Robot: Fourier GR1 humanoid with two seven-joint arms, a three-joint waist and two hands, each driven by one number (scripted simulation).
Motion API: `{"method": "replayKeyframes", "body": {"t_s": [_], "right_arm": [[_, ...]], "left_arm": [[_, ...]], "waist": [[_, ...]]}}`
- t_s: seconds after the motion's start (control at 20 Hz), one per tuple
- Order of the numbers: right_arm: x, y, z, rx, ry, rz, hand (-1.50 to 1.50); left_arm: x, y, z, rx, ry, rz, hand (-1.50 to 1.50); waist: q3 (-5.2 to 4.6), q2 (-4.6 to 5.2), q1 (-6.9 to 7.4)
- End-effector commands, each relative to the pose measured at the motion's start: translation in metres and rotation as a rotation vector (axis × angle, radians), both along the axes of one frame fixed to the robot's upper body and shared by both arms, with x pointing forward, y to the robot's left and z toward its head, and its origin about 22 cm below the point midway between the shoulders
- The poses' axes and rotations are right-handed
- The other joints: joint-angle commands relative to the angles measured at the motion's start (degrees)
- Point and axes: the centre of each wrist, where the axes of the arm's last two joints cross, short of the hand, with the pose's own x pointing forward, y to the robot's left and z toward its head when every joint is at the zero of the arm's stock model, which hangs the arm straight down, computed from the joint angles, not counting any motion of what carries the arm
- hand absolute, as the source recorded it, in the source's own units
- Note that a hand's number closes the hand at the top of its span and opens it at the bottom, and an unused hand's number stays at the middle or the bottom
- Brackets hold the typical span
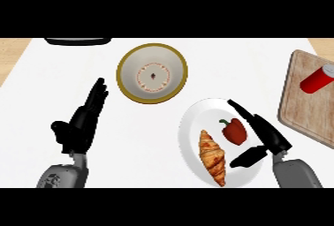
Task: Pick the bell pepper from the plate and place it in the bowl
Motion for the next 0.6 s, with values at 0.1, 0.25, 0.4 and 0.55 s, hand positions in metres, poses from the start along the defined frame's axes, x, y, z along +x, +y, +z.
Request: {"method": "replayKeyframes", "body": {"t_s": [0.1, 0.25, 0.4, 0.55], "right_arm": [[0.009, 0.022, -0.007, -0.027, 0.0, 0.078, 1.5], [0.008, 0.01, -0.019, -0.12, -0.055, 0.218, 1.5], [-0.004, 0.019, -0.019, -0.128, -0.087, 0.254, 1.5], [-0.013, 0.016, -0.021, -0.058, -0.061, 0.249, 1.5]], "left_arm": [[-0.001, 0.014, 0.006, 0.01, -0.021, 0.006, 0.0], [-0.005, 0.012, -0.006, -0.013, -0.007, -0.004, 0.0], [-0.005, -0.007, -0.006, -0.009, 0.0, 0.0, 0.0], [-0.002, -0.01, 0.011, -0.017, 0.01, 0.0, 0.0]], "waist": [[-0.01, -0.05, -0.03], [0.01, 0.06, 0.34], [0.0, -0.04, -0.1], [0.0, -0.08, -0.17]]}}
